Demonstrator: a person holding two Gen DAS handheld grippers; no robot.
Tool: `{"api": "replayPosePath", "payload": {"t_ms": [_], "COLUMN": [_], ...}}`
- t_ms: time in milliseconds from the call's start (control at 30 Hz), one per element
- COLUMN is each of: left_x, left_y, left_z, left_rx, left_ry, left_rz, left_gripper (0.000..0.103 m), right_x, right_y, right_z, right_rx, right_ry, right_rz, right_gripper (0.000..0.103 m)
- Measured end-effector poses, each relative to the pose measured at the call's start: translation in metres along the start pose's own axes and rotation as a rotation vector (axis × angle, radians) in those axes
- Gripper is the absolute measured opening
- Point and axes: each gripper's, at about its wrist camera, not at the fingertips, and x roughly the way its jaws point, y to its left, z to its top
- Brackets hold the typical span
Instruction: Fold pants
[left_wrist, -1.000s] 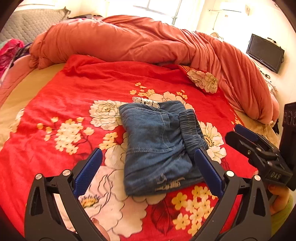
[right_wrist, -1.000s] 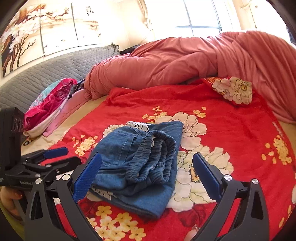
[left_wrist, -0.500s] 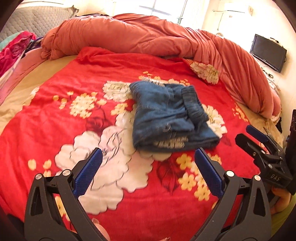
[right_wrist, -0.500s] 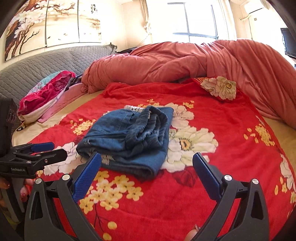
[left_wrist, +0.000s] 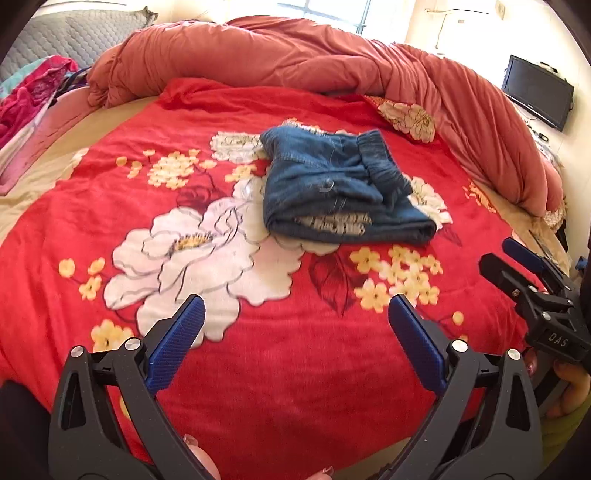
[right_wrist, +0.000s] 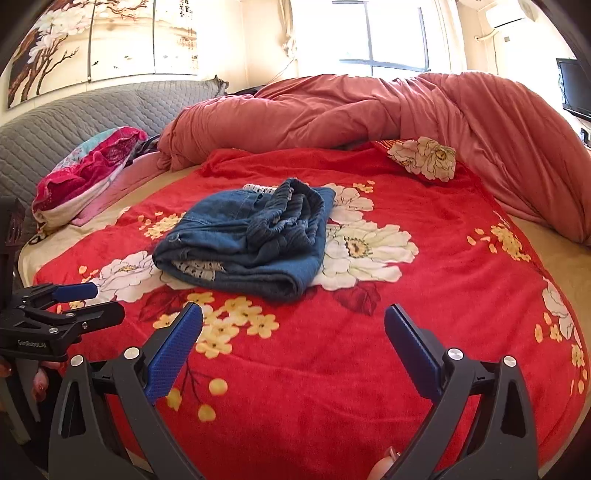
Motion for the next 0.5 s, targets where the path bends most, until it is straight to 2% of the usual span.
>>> {"api": "replayPosePath", "payload": {"t_ms": [500], "left_x": [0.004], "left_y": [0.001], "left_z": [-0.008], "left_rx": [-0.006], "left_ry": [0.021], "left_rz": [0.033], "left_gripper": [0.093], "right_x": [0.011], "right_y": [-0.005], "right_z": [-0.016], "right_rx": [0.018], "right_ry": [0.063], "right_rz": [0.019], "right_gripper": [0.098]}}
